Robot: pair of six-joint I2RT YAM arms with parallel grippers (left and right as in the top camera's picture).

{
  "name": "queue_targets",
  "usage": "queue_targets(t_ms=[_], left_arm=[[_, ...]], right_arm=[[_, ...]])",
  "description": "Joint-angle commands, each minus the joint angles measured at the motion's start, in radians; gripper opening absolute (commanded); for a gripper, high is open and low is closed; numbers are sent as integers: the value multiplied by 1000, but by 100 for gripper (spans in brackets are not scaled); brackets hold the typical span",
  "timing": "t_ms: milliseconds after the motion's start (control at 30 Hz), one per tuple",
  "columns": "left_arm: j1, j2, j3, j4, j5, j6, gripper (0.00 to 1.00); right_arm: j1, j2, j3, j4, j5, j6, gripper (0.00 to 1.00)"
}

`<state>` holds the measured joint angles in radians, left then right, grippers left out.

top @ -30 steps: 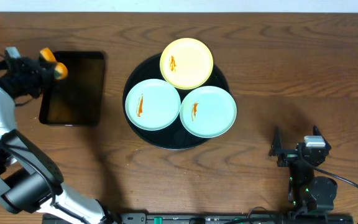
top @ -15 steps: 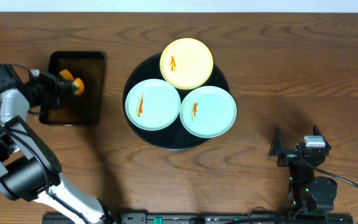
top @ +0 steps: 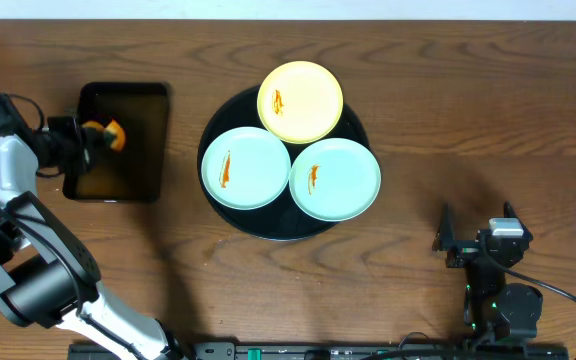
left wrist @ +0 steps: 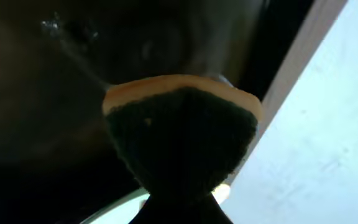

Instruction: Clean dirty plates on tray and stack at the side

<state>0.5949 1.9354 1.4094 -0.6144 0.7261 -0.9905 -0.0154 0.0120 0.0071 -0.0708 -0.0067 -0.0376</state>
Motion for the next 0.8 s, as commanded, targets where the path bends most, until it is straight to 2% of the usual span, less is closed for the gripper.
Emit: queue_targets(t_ms=[0, 100, 133, 200, 267, 333, 367, 400, 500, 567, 600, 633, 700, 733, 767], left_arm=[[1, 2, -9, 27, 93, 16, 8], [1, 2, -9, 200, 423, -77, 8], [1, 0, -9, 274, 527, -206, 8], [1, -2, -9, 343, 593, -361, 8], [1, -2, -9, 389, 600, -392, 8], [1, -2, -9, 397, 550, -361, 8], [1, -2, -9, 379, 479, -307, 8], [-1, -1, -9, 327, 340, -227, 8], [-5, 2, -10, 176, 58, -137, 8], [-8, 8, -13, 117, -83, -66, 11], [-10, 9, -14, 103, -107, -31, 12], [-10, 10, -14, 90, -96, 9, 12], [-9, 10, -14, 132, 67, 29, 11], [-8, 10, -14, 193, 185, 24, 8], [-8, 9, -12, 298, 342, -38, 8]], right_arm=[[-11, -3, -2, -5, 2, -9, 99], [-11, -3, -2, -5, 2, -9, 99], [-11, -3, -2, -5, 2, -9, 99], [-11, -3, -2, -5, 2, -9, 99], [-11, -3, -2, -5, 2, -9, 99], [-11, -3, -2, -5, 2, -9, 99], [-11, -3, -2, -5, 2, -9, 99], [-11, -3, -2, -5, 2, -9, 99], [-11, -3, -2, -5, 2, -9, 99], [-11, -3, -2, -5, 2, -9, 99], [-11, -3, -2, -5, 2, -9, 99], [-11, -3, -2, -5, 2, -9, 99], [-11, -3, -2, -5, 2, -9, 99], [-11, -3, -2, -5, 2, -9, 99], [-11, -3, -2, -5, 2, -9, 99]])
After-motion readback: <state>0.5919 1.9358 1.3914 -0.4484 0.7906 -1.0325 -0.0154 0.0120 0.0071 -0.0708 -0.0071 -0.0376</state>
